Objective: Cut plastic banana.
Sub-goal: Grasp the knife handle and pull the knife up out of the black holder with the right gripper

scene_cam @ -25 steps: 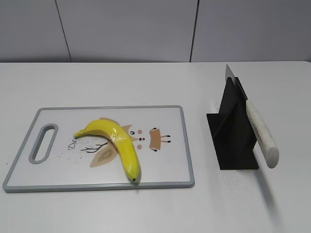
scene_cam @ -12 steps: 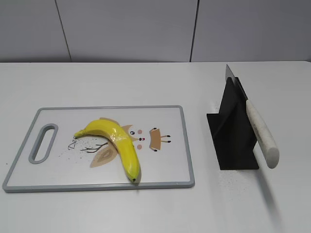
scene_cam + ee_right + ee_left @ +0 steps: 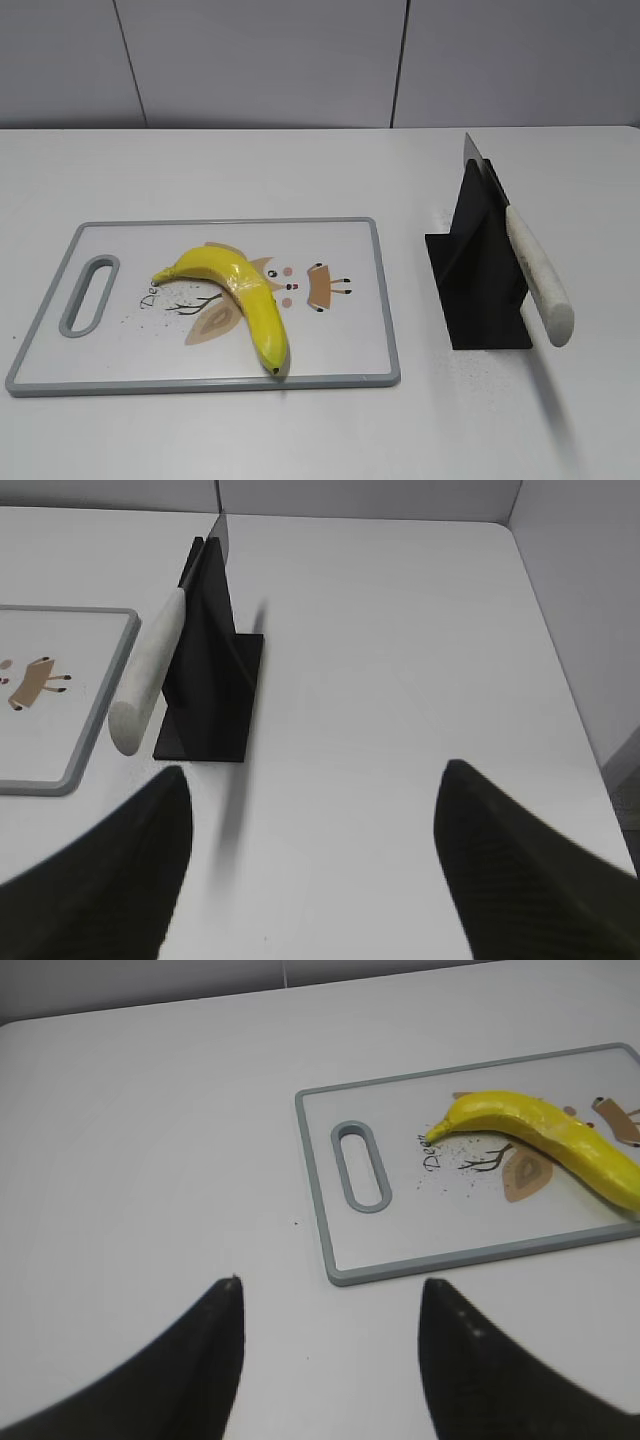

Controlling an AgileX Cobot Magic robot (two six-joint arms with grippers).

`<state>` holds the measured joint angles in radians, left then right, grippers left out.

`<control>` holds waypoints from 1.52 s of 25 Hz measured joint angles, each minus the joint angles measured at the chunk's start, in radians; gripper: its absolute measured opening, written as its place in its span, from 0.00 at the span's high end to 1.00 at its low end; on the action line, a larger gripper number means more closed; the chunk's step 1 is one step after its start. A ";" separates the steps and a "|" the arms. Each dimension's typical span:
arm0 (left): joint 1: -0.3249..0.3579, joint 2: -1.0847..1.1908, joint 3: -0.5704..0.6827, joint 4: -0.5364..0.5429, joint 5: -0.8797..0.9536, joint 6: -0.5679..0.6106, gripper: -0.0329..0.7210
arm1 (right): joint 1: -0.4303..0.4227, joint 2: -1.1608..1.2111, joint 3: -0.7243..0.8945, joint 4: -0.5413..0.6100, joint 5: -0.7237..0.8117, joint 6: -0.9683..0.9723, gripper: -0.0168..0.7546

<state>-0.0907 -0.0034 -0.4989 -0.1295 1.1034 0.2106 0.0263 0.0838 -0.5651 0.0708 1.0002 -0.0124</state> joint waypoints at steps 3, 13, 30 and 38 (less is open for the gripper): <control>0.000 0.000 0.000 0.000 0.000 0.000 0.24 | 0.000 0.125 -0.042 0.000 -0.008 0.000 0.24; 0.000 0.000 0.000 0.000 0.000 0.000 0.24 | 0.000 0.539 -0.166 0.001 -0.030 0.000 0.24; 0.000 0.000 0.000 0.000 0.000 0.000 0.25 | 0.256 1.096 -0.428 0.097 -0.014 0.061 0.24; 0.000 0.000 0.000 0.000 0.000 0.000 0.25 | 0.364 1.310 -0.491 0.005 0.049 0.227 0.24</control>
<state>-0.0907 -0.0034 -0.4989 -0.1295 1.1034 0.2106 0.3900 1.3939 -1.0556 0.0761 1.0492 0.2148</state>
